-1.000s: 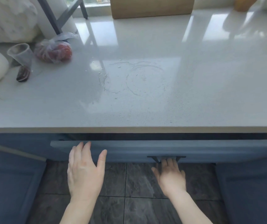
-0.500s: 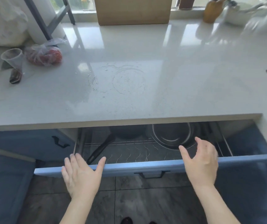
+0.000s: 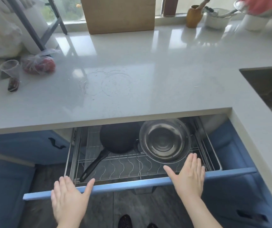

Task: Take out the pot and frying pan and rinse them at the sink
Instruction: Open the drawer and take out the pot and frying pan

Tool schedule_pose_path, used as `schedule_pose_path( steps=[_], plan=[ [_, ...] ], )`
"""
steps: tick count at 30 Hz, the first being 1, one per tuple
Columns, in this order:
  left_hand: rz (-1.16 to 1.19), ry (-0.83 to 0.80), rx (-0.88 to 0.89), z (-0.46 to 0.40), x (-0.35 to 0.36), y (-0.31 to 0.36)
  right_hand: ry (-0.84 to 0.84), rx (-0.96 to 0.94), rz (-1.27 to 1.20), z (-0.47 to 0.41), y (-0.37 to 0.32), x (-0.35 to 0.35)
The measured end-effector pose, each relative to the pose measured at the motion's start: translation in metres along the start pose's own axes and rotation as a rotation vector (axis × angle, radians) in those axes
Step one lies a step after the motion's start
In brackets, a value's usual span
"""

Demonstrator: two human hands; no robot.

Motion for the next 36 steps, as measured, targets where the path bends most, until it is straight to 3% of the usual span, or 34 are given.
schedule_pose_path(
  steps=[15, 24, 30, 36],
  plan=[
    [-0.026, -0.053, -0.025, 0.056, 0.01, -0.021, -0.051, -0.01, -0.054, 0.054, 0.033, 0.009],
    [-0.004, -0.165, 0.381, 0.051, 0.021, 0.137, -0.228, -0.194, -0.187, -0.011, 0.046, -0.019],
    [-0.039, -0.221, 0.537, 0.014, 0.041, 0.214, -0.313, -0.249, -0.059, -0.073, 0.06, -0.02],
    [-0.112, -0.271, 0.629, -0.027, 0.081, 0.243, -0.348, -0.273, 0.151, -0.135, 0.06, -0.002]
  ],
)
Point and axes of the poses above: each hand's wrist, its own z-axis away from the middle knuckle, its own x-axis out of the palm, y = z × x, the point moved 9 cm from there along -z, towards the middle knuckle, and after that the axes turned 7 degrees about -y, right-handed, at the moved point
